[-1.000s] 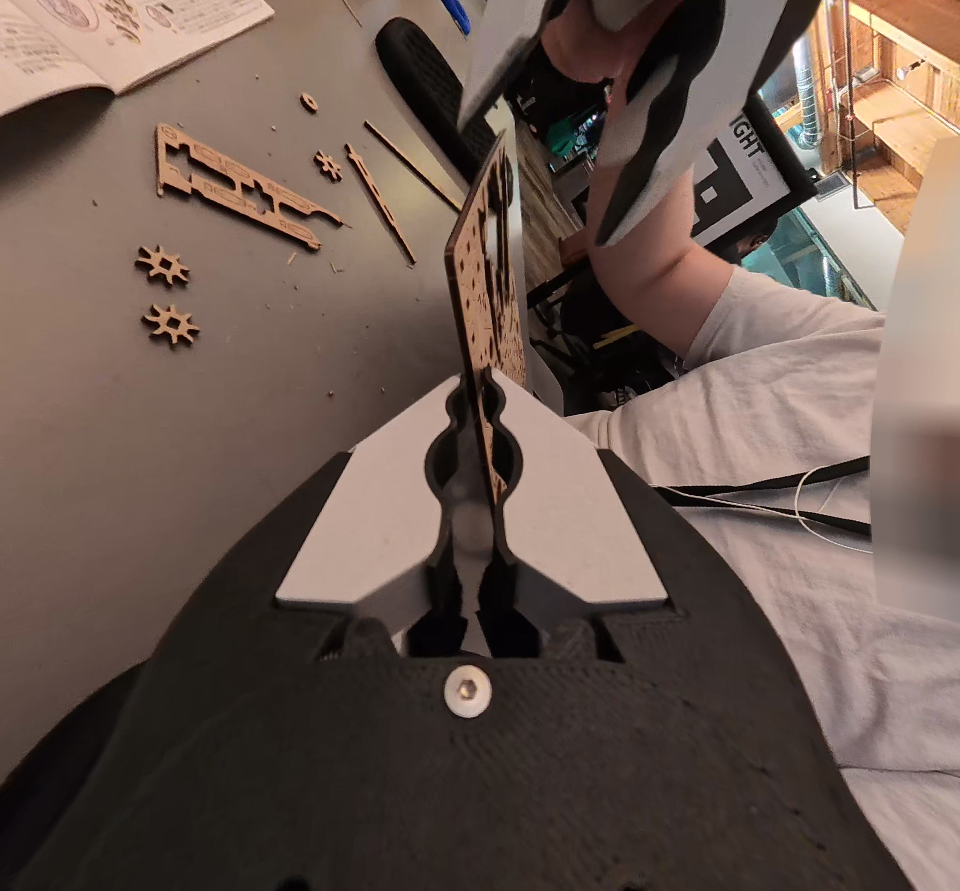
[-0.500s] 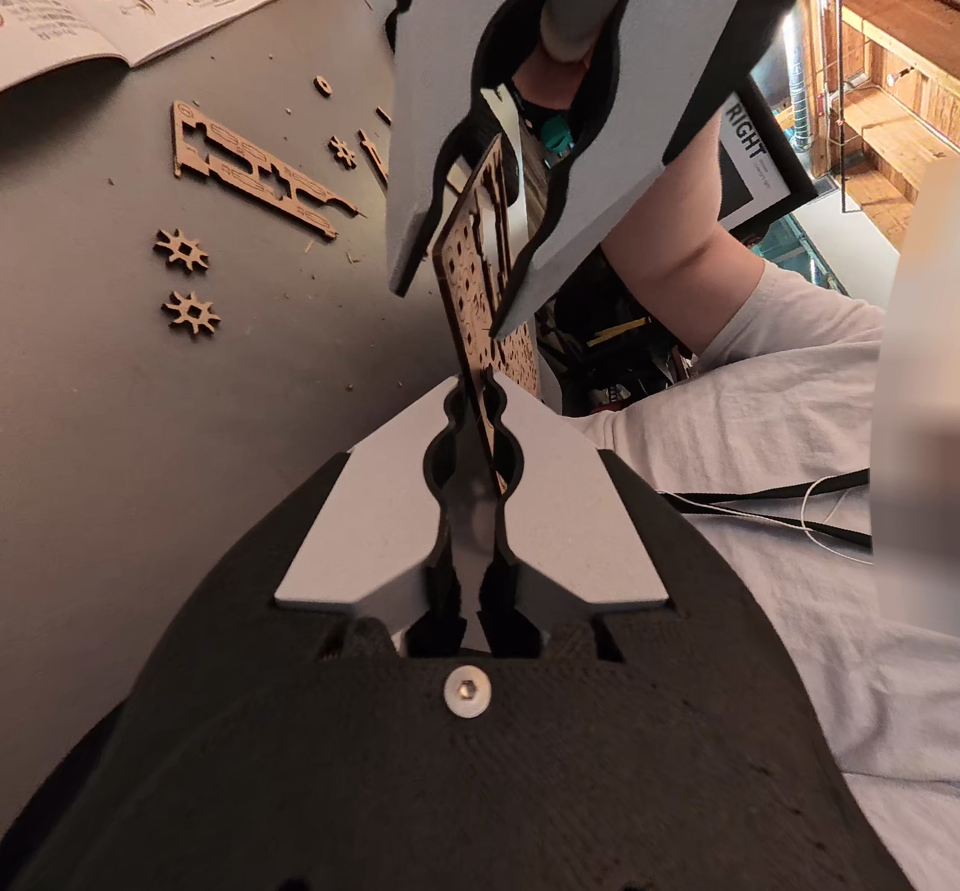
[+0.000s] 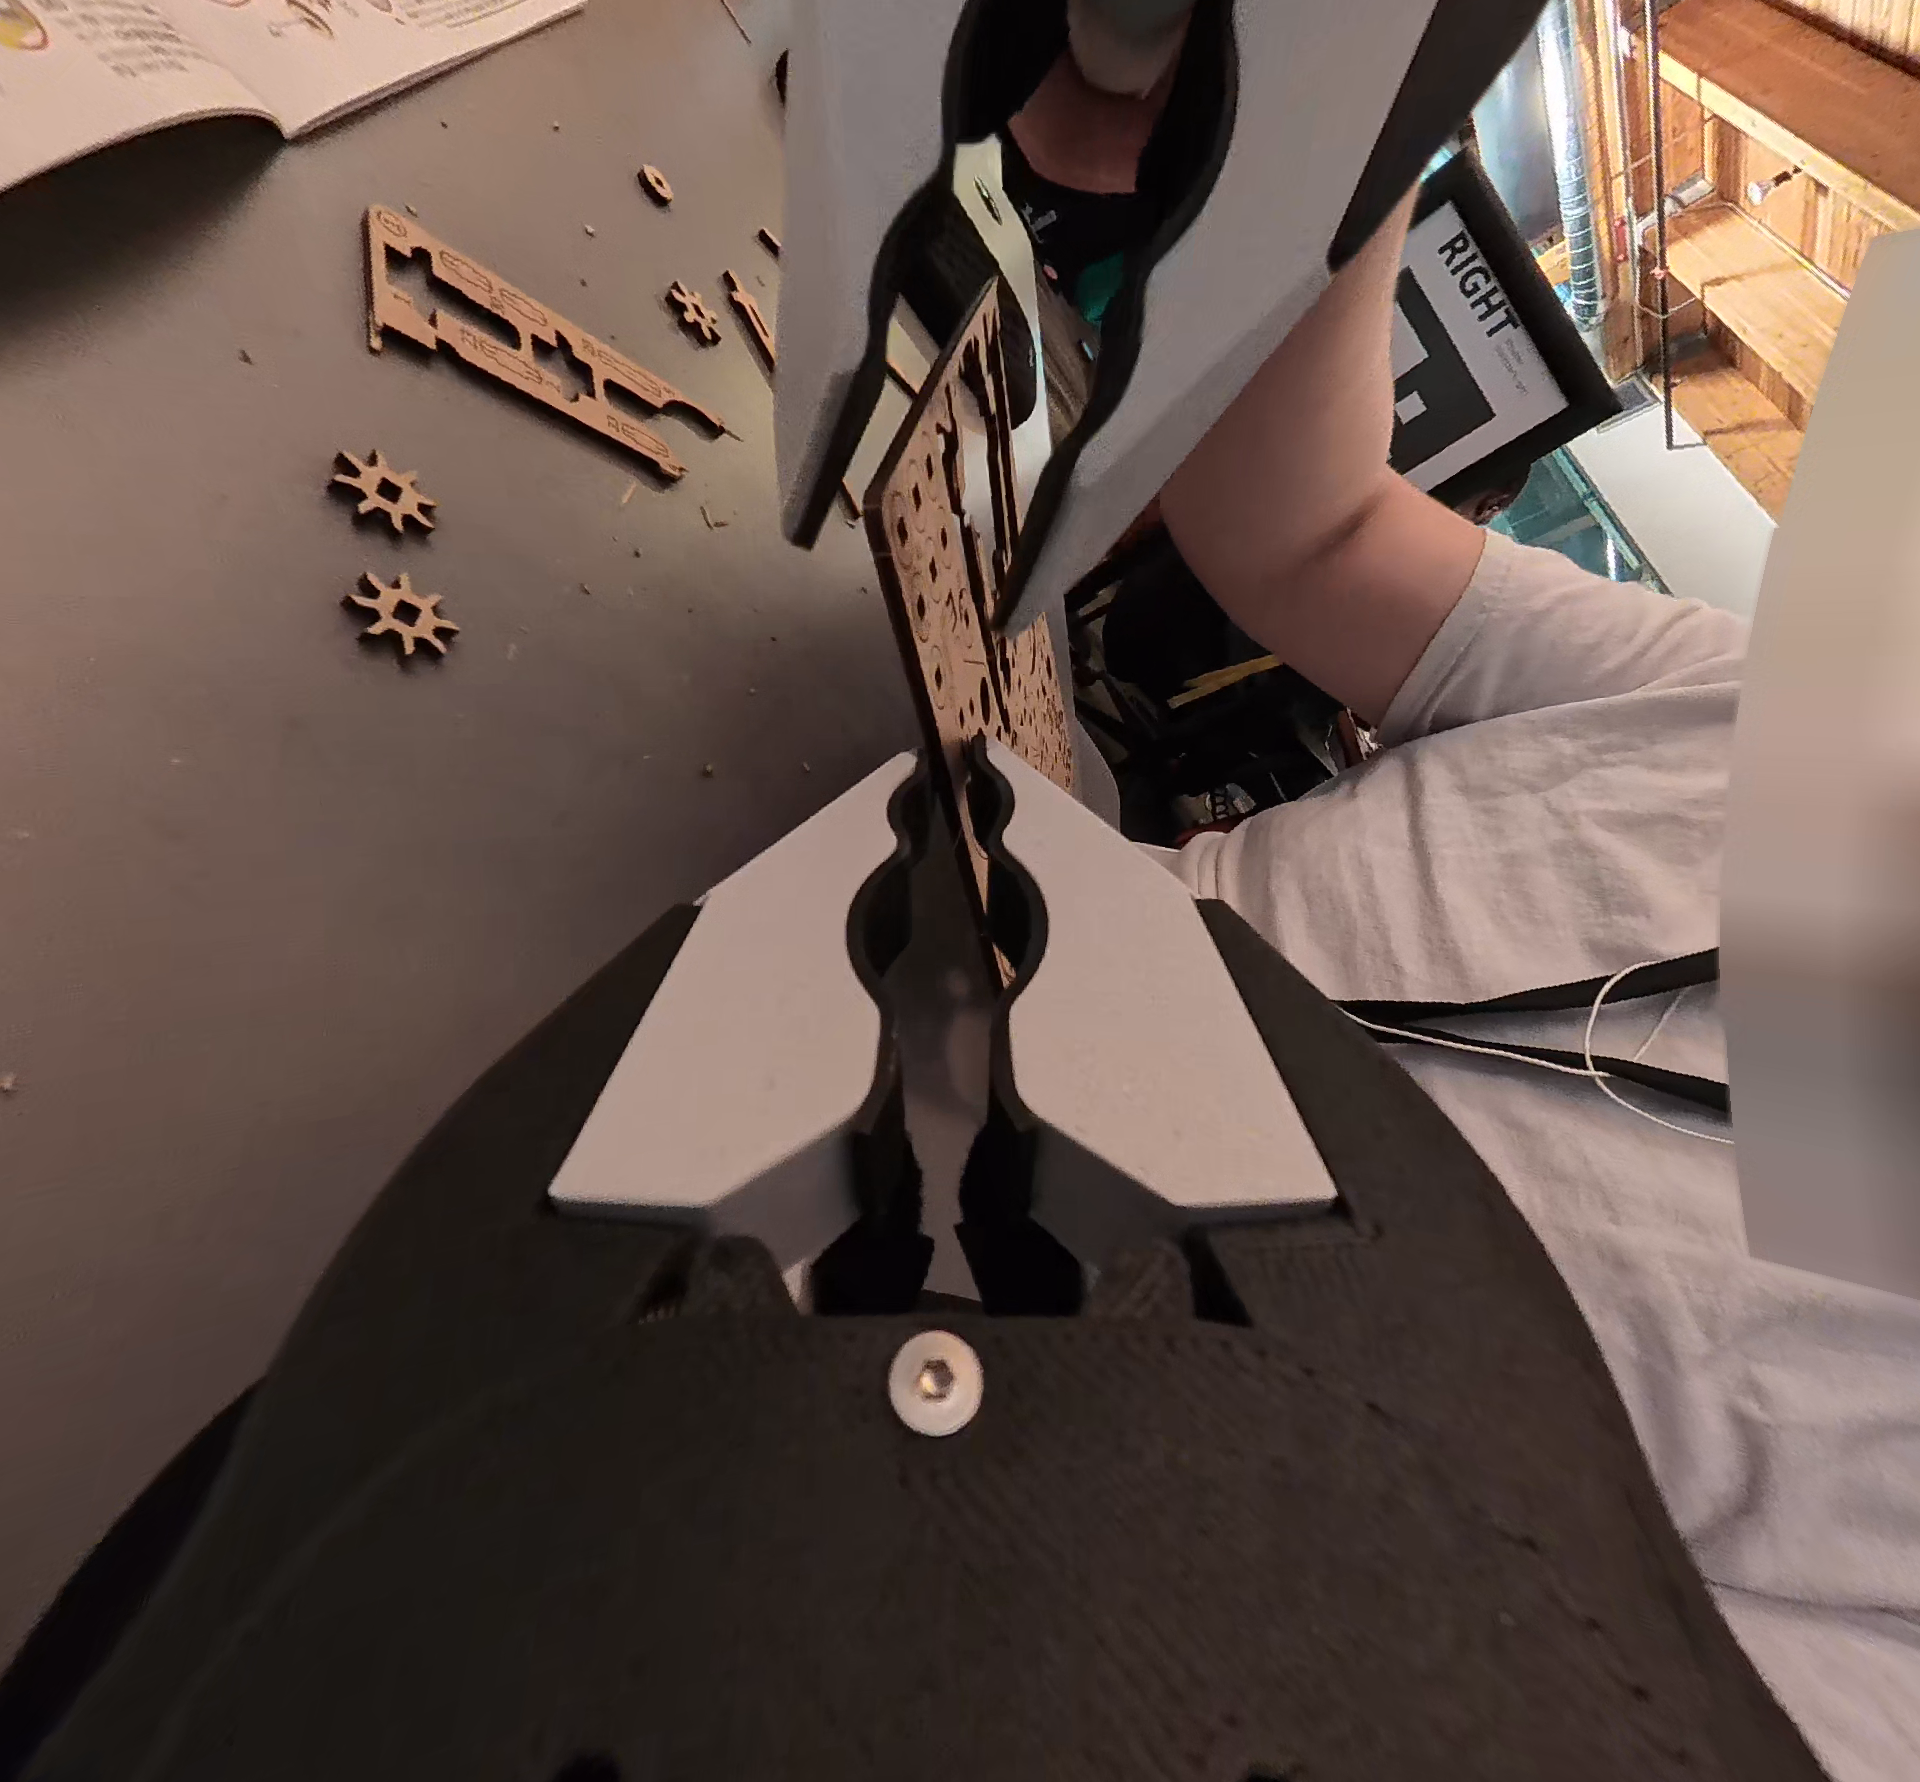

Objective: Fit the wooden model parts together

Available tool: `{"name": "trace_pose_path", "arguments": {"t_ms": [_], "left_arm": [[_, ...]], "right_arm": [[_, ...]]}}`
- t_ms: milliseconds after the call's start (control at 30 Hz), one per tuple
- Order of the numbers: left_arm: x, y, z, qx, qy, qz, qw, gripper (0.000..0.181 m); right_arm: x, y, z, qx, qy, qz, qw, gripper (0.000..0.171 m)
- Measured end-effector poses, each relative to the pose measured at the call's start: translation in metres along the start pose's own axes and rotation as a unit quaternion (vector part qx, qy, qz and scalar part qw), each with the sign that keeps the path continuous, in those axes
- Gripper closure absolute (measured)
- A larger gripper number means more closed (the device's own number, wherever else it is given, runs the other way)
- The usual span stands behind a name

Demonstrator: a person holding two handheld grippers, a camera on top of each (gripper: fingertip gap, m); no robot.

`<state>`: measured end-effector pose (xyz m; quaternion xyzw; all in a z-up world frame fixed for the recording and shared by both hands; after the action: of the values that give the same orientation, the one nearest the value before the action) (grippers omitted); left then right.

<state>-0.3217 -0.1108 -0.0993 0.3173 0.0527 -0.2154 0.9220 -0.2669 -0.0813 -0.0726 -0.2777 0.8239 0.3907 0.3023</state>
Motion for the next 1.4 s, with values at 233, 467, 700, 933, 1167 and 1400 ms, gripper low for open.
{"name": "trace_pose_path", "arguments": {"t_ms": [233, 467, 700, 933, 1167, 1400], "left_arm": [[-0.002, 0.000, 0.004, 0.012, -0.005, 0.009, 1.000, 0.178], [-0.002, 0.001, 0.005, 0.023, -0.002, 0.015, 1.000, 0.178], [-0.002, 0.001, 0.006, 0.026, 0.003, 0.018, 1.000, 0.177], [-0.003, 0.003, 0.003, 0.013, 0.005, 0.025, 1.000, 0.177], [-0.003, 0.004, 0.002, 0.004, -0.001, 0.023, 1.000, 0.178], [-0.006, 0.006, 0.000, -0.006, 0.001, 0.043, 0.999, 0.178]], "right_arm": [[-0.011, 0.009, -0.001, 0.010, 0.030, 0.047, 0.998, 0.142], [-0.062, 0.020, -0.005, -0.070, 0.004, 0.128, 0.989, 0.136], [-0.122, 0.034, -0.025, -0.231, -0.102, 0.238, 0.938, 0.128], [-0.114, 0.033, -0.037, -0.257, -0.084, 0.200, 0.942, 0.130], [-0.052, 0.021, 0.001, -0.105, -0.015, 0.093, 0.990, 0.131], [-0.003, 0.014, 0.006, -0.059, 0.032, 0.016, 0.998, 0.126]]}}
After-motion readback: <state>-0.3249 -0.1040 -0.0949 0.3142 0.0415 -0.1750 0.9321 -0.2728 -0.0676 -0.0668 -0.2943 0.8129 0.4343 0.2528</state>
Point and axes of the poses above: each gripper's, where its closed fingertips meet, x out along the fingers, y out of its top, z = x × y across the jaws, the point moved 4 cm from there along -x, back along the fingers, and after that the axes turned 1 degree about z, right-handed, at the moved point
